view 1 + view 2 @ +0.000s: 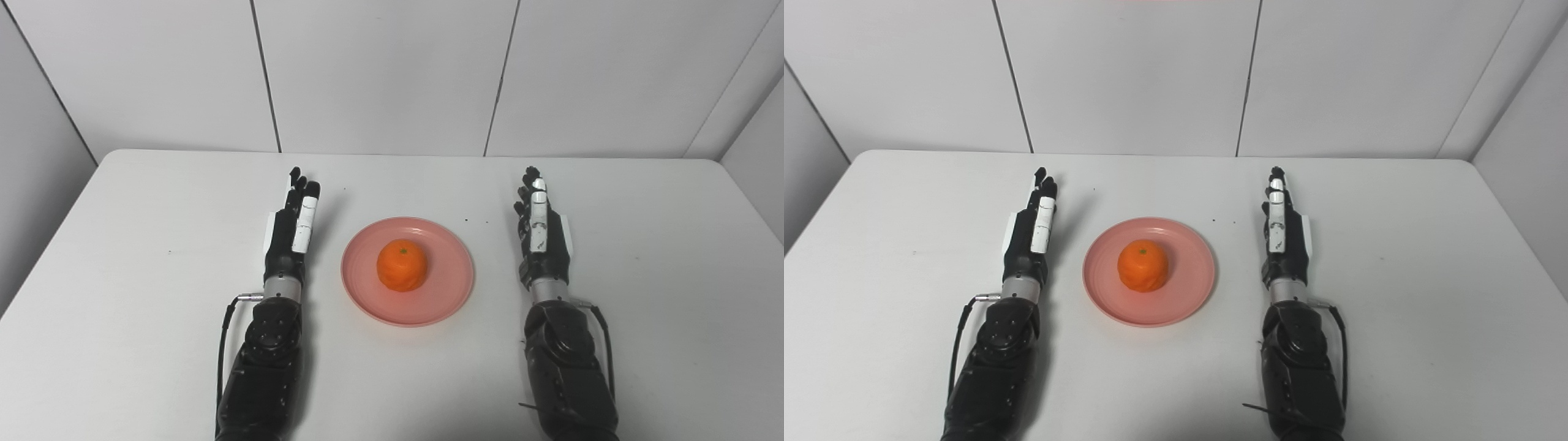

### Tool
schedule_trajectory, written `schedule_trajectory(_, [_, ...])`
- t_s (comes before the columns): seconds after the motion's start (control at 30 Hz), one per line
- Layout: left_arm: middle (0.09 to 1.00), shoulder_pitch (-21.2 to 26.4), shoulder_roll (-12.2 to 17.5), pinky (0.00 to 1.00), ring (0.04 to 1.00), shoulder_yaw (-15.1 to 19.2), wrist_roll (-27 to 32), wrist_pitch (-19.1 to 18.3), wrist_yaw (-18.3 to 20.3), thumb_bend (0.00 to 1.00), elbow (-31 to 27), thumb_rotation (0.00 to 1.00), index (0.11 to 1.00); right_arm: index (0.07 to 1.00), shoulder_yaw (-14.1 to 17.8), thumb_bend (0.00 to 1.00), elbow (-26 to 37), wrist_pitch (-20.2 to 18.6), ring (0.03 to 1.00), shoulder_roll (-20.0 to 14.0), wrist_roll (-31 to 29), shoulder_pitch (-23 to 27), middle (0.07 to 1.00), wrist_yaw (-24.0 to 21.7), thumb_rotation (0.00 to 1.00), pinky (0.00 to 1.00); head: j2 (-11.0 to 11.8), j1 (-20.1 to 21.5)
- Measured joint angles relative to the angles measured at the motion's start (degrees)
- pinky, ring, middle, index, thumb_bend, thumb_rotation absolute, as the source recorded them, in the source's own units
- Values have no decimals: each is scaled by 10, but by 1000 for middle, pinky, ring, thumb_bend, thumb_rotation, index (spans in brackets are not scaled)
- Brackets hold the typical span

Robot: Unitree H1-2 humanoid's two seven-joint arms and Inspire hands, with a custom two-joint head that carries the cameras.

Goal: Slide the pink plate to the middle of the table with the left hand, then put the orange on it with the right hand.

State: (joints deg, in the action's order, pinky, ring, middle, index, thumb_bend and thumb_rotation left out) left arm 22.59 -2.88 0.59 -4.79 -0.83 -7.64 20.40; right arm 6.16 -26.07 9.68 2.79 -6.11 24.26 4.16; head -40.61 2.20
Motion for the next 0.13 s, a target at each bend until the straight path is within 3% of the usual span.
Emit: schedule_trajectory(0.13, [1000,0,-1,1000,1000,3,8,-4,2,896,-3,1000,1000,956,0,855,1,-1,1000,0,-3,0,985,-1,1000,1000,-1,0])
